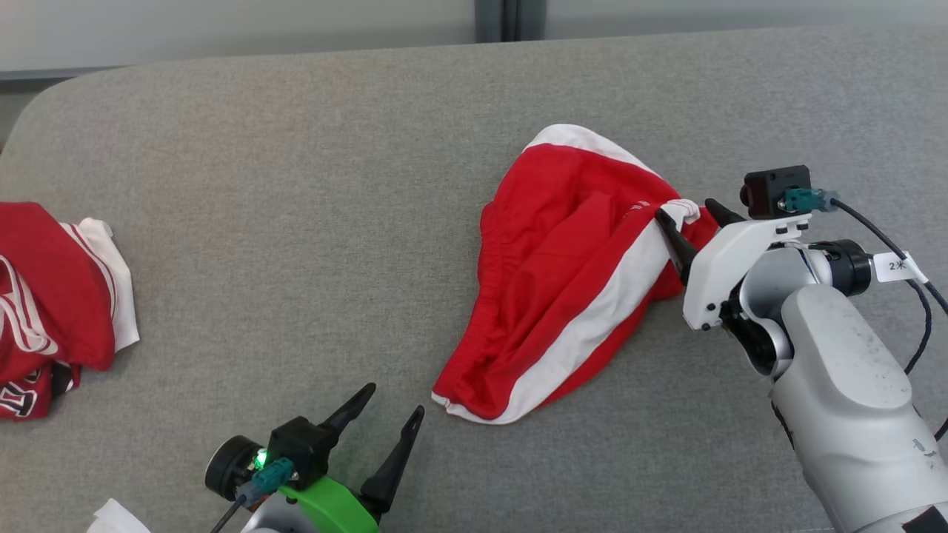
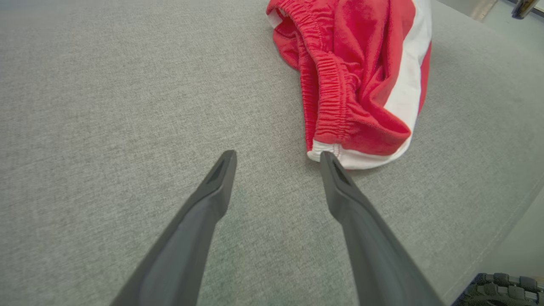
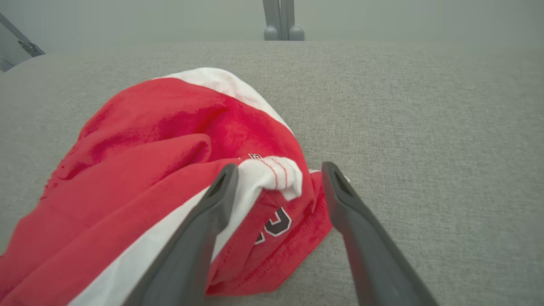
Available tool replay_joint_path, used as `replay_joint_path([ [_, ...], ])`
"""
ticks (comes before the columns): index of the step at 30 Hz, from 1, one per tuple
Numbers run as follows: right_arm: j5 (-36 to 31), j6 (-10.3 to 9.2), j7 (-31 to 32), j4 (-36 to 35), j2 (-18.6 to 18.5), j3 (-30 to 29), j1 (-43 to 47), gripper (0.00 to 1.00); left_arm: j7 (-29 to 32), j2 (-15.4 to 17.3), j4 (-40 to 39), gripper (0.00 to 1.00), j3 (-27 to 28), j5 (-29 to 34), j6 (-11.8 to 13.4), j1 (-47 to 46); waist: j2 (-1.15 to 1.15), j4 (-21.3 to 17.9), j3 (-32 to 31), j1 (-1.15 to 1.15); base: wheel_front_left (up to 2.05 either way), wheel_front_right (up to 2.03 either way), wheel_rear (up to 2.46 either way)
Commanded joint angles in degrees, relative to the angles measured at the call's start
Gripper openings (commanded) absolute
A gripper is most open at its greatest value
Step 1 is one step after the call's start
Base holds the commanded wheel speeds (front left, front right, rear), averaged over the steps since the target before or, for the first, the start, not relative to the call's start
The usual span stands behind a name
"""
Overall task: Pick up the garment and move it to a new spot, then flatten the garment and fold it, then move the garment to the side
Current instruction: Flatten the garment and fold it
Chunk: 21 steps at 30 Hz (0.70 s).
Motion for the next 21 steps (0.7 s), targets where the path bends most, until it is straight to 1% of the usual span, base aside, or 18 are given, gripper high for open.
replay_joint_path([
  [1, 0.55, -0.07, 1.01, 0.84, -0.72, 0.26, -0.86, 1.00, -0.19, 0.70, -0.20, 1.00, -0.71, -0.94, 0.10, -1.24, 0.00, 1.96, 1.82, 0.00, 0.00, 0.00, 0.00],
  [7, 4.81, -0.06, 4.06, 1.64, -2.33, 3.82, -2.13, 1.00, -0.70, 2.32, -0.49, 1.00, -4.30, -3.65, 0.10, -3.30, 0.00, 2.63, 1.88, 0.00, 0.00, 0.00, 0.00],
  [12, 6.51, -0.06, 2.96, 1.28, -3.70, 5.56, -2.17, 1.00, -1.11, 3.27, -0.70, 1.00, -6.49, -5.15, 0.10, -4.24, 0.00, 2.34, 1.68, 0.00, 0.00, 0.00, 0.00],
  [14, 5.95, -0.07, 2.30, 1.17, -4.52, 5.98, -2.36, 1.00, -1.24, 3.69, -0.79, 1.00, -7.29, -5.62, 0.10, -4.56, 0.00, 2.20, 1.67, 0.00, 0.00, 0.00, 0.00],
  [21, 6.13, -0.06, 1.18, 0.60, -5.51, 8.39, -3.17, 1.00, -1.57, 4.32, -0.63, 1.00, -8.98, -7.21, 0.10, -5.61, 0.00, 1.73, 1.89, 0.00, 0.00, 0.00, 0.00],
])
